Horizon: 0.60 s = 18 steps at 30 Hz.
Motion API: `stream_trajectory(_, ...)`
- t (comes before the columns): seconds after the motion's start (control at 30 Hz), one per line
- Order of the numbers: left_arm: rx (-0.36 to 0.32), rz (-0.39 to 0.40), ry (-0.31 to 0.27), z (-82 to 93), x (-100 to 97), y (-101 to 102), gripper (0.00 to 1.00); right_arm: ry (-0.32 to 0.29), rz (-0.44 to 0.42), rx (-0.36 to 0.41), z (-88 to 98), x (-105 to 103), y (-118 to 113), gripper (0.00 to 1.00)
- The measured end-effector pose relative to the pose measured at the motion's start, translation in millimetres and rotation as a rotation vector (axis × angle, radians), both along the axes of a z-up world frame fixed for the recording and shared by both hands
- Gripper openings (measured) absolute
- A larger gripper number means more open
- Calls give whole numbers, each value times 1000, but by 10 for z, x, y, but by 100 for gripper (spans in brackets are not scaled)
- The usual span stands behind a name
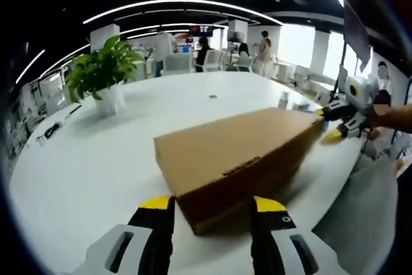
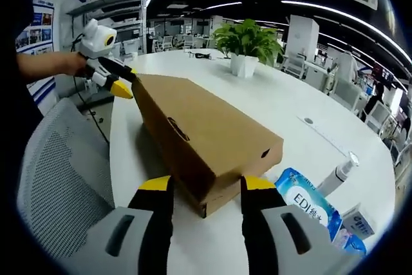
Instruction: Operate the shoe box by opening the lid, removing the specified soft item, and placing it in the target area until the item is outside and the box remains undamaged.
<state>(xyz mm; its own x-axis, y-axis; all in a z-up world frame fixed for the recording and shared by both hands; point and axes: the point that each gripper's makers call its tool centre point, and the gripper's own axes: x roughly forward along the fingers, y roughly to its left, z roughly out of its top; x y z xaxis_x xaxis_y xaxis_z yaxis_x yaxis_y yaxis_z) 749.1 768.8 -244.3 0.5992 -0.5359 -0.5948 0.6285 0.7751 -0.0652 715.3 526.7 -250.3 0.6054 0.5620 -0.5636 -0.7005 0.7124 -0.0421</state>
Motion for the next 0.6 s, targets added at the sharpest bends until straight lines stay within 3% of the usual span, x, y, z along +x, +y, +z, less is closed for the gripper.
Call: stream_trajectory(0.6, 28, 16, 53, -217, -21, 23, 42, 44, -55, 23, -179, -6, 13, 36)
